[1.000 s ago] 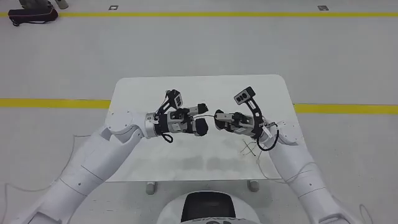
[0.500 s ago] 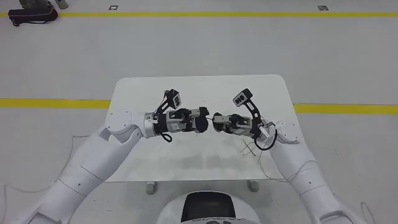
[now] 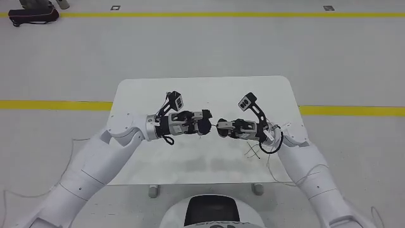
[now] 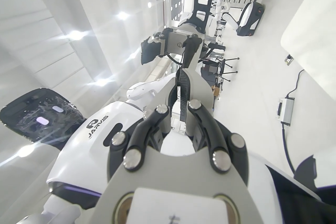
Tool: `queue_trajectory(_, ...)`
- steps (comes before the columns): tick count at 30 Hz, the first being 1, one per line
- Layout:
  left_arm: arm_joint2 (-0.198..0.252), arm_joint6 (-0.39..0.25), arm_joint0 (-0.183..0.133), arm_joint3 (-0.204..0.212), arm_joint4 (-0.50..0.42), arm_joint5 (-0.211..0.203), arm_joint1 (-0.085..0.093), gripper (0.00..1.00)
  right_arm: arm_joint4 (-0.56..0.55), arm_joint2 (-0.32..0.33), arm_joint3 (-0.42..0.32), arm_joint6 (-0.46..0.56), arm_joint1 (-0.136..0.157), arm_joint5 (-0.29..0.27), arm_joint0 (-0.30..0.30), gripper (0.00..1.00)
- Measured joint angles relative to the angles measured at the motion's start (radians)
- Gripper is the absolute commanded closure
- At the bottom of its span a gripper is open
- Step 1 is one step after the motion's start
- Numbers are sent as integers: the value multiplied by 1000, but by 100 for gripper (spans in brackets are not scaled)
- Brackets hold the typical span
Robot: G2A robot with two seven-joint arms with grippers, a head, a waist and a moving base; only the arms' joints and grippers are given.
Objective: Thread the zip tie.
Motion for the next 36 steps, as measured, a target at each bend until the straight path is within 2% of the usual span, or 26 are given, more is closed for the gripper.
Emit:
queue_trajectory(9, 5, 1, -2, -4, 51, 17, 0, 77, -26, -7, 2, -24, 8, -4, 2, 100)
queue_trajectory(21, 1, 5, -2, -5, 67, 24, -1, 77, -56, -20, 5, -5, 20, -11, 12, 100)
queue_trajectory(36, -6, -32, -17, 14, 119, 45, 3, 77, -54, -1, -27, 48, 43, -27, 17, 100)
